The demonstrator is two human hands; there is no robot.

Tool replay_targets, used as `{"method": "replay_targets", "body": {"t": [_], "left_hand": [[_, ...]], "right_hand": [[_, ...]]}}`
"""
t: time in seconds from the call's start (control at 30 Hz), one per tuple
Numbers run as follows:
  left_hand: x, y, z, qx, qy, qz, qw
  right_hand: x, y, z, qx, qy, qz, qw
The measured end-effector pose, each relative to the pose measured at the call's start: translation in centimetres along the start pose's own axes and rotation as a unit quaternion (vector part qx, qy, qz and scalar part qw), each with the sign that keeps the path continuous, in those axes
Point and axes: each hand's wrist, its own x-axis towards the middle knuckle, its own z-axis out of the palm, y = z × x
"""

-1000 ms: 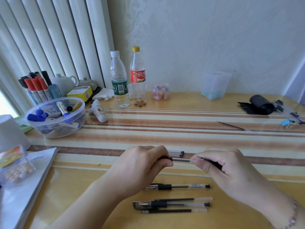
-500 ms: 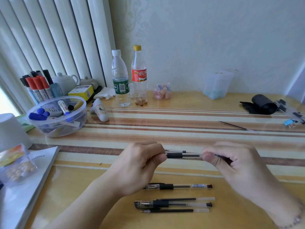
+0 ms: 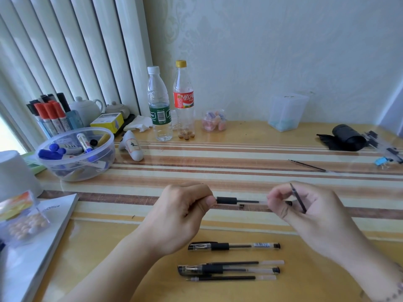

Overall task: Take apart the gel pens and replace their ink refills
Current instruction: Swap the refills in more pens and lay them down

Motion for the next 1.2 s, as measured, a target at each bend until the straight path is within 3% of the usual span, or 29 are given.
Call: {"method": "replay_targets", "body": {"t": [0.1,0.27,0.47,0.6,0.87,1.07,1.2], "left_hand": [[0.0,0.1,0.0,-0.002,0.003,0.000,1.000],[0.0,0.1,0.1,-0.012,0.001,-0.007,1.000],[0.0,0.3,0.0,-0.034,0.020,-0.011,0.999],[0.1,0.1,-0.4,-0.048,0.030,-0.032,0.998],[0.3,0.2,-0.7,-0.045,0.032,-0.041,0.998],[0.6,-1.1,-2.4,-0.038,0.091,-0.074,0.992],[0.5,-0.6,-1.7,-0.042,0.074,-0.065,0.994]], "right_hand": [[0.0,0.4,0.0,-0.020,-0.032,0.017,0.999],[0.1,0.1,-0.2,-0.030,0.035,-0.005,0.999],[0.0,0.3,0.1,0.006,0.013,0.007,1.000],[0.2,0.9,-0.7,-0.081,0.031,-0.016,0.996],[0.3,0.8,-1.2,-0.128,-0.036,-0.045,0.990],[1.2,1.6,-4.8,-0.293,0.070,-0.009,0.953],[0.9,1.3,-4.5,-0.191,0.093,-0.007,0.977]]}}
